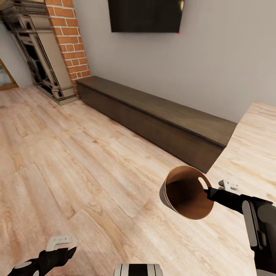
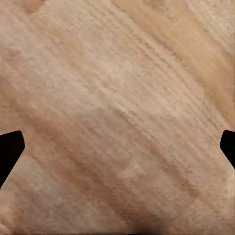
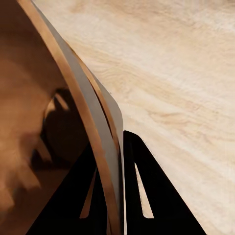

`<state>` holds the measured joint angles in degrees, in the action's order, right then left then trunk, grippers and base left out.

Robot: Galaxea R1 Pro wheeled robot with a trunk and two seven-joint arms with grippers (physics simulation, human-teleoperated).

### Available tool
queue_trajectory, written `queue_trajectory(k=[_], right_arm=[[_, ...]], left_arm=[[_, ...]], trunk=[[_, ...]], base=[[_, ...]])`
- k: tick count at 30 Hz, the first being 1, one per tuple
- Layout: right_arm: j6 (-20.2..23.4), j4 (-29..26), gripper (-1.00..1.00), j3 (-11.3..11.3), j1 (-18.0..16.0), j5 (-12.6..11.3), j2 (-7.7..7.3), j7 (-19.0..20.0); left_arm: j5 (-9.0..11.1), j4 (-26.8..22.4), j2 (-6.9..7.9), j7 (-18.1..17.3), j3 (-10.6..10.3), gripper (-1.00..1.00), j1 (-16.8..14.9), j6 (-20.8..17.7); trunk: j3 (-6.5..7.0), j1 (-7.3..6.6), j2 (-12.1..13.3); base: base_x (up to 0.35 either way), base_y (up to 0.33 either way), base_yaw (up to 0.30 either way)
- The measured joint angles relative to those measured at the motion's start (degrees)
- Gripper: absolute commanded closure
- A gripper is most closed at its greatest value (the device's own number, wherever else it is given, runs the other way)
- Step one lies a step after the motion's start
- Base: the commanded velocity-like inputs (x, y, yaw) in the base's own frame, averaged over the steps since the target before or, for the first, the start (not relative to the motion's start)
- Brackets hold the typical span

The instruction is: Put the three can of soda from the living room inside the tash can in the kitchen.

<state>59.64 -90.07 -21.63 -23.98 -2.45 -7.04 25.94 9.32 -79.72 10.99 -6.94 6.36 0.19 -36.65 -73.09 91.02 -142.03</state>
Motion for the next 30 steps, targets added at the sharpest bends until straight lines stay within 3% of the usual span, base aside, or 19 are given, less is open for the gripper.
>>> queue_trajectory(k=[30], right_arm=[[0.0, 0.0, 1.0, 0.2, 0.0, 0.0, -0.09, 0.0]], left_arm=[[-0.3, 0.2, 0.0, 0.2, 0.0, -1.0, 0.0, -0.6]], trunk=[[1.3, 0.0, 0.0]], base=[[0.0, 0.0, 0.26]])
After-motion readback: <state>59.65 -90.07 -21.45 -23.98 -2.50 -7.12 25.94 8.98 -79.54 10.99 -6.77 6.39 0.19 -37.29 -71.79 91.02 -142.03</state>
